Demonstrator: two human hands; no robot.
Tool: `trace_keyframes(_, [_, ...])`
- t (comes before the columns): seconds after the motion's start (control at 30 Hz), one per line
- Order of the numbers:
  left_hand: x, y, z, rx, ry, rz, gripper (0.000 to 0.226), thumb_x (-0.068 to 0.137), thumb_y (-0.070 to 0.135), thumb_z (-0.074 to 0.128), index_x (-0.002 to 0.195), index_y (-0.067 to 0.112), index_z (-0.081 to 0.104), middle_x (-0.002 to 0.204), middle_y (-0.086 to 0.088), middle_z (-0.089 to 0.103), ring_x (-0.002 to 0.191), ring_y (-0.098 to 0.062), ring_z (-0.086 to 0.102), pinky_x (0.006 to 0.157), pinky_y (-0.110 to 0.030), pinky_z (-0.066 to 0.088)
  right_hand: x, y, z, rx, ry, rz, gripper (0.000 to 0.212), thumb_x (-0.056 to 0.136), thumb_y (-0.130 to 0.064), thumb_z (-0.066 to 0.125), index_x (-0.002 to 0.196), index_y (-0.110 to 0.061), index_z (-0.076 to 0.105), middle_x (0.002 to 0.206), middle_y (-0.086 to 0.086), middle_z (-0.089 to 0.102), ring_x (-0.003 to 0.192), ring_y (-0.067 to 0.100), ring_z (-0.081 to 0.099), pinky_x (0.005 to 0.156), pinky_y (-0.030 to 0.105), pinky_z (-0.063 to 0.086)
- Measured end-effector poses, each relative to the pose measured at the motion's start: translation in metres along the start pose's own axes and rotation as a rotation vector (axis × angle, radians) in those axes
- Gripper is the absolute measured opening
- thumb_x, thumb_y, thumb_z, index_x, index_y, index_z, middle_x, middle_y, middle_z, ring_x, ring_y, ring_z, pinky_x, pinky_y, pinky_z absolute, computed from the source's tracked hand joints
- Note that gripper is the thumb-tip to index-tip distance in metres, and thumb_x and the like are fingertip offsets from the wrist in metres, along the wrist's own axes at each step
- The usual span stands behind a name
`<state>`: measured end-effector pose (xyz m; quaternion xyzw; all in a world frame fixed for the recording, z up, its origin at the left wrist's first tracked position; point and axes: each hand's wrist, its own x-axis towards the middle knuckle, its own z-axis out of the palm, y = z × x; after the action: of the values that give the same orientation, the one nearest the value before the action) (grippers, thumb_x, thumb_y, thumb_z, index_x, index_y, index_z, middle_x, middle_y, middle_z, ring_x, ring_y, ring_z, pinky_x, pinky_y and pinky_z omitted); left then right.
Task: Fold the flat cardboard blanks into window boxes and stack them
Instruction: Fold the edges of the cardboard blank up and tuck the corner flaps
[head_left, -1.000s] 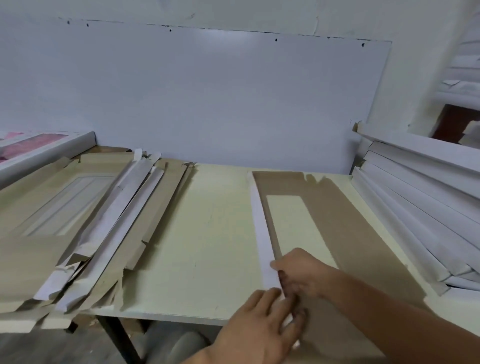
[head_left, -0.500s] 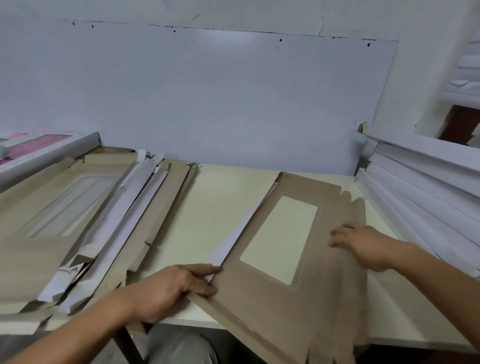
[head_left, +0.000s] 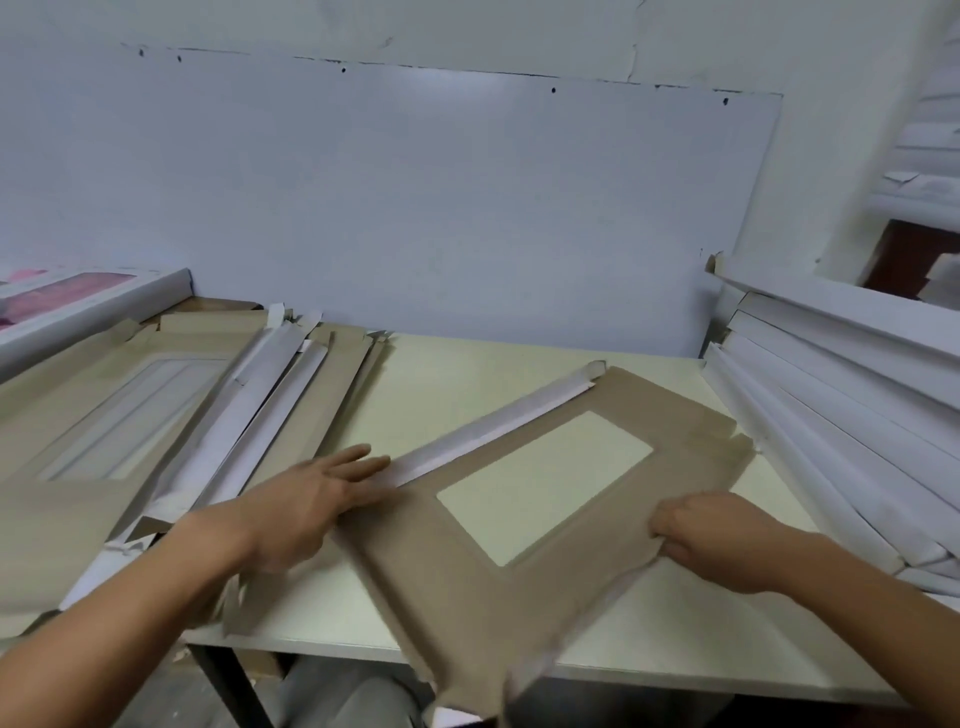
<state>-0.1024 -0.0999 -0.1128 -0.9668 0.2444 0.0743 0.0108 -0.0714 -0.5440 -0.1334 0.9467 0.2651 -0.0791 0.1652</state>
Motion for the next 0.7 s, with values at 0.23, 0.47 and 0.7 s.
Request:
trace_keyframes(0.23, [-0.016, 0.064, -0.008, 0.050, 0.413, -0.021, 0.081, 0.084, 0.005, 0.040, 0.157, 0.023, 0.010, 0.162, 0.003, -0.003, 0.151, -0.016, -0.005, 0.123, -0.038, 0.000, 0.010, -0.048, 0.002, 0.292, 0.063, 0.011, 0.024, 0.101, -0.048, 0.034, 0.106, -0.033, 0.053, 0.106, -0.013, 0.059, 0.096, 0.011, 0.053, 0.084, 0.029, 0.041])
trace_keyframes(0.47, [-0.004, 0.135, 0.049, 0.142, 0.294, 0.181, 0.060, 0.091, 0.055, 0.040, 0.136, 0.020, 0.059, 0.144, 0.002, 0.052, 0.133, -0.014, 0.049, 0.100, -0.037, 0.050, 0.022, -0.090, 0.006, 0.506, 0.044, 0.006, 0.021, 0.096, -0.053, 0.039, 0.110, -0.040, 0.045, 0.110, -0.014, 0.054, 0.098, 0.011, 0.050, 0.081, 0.031, 0.039])
trace_keyframes(0.7, [0.017, 0.120, 0.063, 0.064, 0.136, 0.064, 0.078, 0.094, 0.072, 0.014, 0.157, 0.025, 0.019, 0.164, 0.007, 0.009, 0.151, -0.013, 0.000, 0.121, -0.051, 0.005, 0.025, -0.102, 0.023, 0.514, 0.263, 0.041, 0.041, 0.100, -0.051, 0.029, 0.140, -0.042, 0.034, 0.134, -0.018, 0.041, 0.122, 0.007, 0.039, 0.106, 0.033, 0.035])
